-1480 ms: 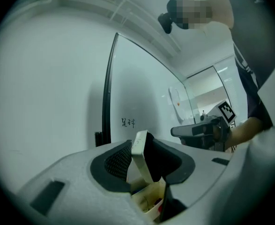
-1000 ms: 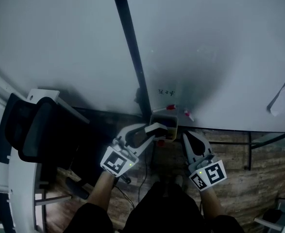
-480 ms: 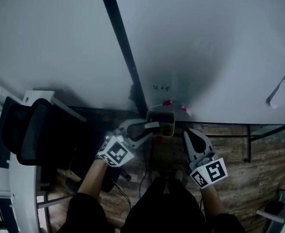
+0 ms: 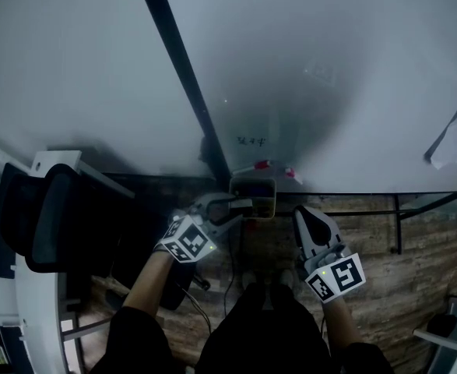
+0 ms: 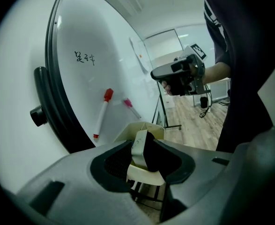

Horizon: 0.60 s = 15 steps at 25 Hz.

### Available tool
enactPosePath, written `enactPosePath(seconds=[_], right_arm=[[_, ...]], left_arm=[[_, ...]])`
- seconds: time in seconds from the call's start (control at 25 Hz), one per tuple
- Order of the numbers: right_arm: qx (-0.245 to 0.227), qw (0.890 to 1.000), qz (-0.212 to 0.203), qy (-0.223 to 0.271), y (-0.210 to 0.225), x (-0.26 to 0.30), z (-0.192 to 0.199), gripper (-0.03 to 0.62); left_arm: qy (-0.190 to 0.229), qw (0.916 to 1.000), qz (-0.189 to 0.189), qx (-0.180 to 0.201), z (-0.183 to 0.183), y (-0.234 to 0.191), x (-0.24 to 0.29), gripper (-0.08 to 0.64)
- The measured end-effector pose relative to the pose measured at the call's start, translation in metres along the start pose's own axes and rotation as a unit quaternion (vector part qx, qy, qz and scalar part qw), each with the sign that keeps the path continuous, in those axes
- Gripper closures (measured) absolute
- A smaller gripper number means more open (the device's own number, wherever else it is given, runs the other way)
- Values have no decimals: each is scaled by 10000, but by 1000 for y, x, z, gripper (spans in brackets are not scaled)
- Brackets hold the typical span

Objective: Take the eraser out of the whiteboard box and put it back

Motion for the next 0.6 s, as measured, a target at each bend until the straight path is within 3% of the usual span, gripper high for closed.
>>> enactPosePath(seconds=[0.32,0.6], right_arm=[[33,10000,13,-19,1,1,2,589],[19,10000,-43,5,0,4,0,589]], left_arm=[[48,10000,66,-47,2,-4,0,425],[75,9998,119,145,-18,-6,-13,360]])
Point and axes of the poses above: the fingertips, and each gripper's own axes: x forward along the fingers, y to its right, z out of its underside, the point moved 10 cm from there along -x, backward along the fingers, and after that the axes turned 9 degrees about -y, right-handed, at the moved point
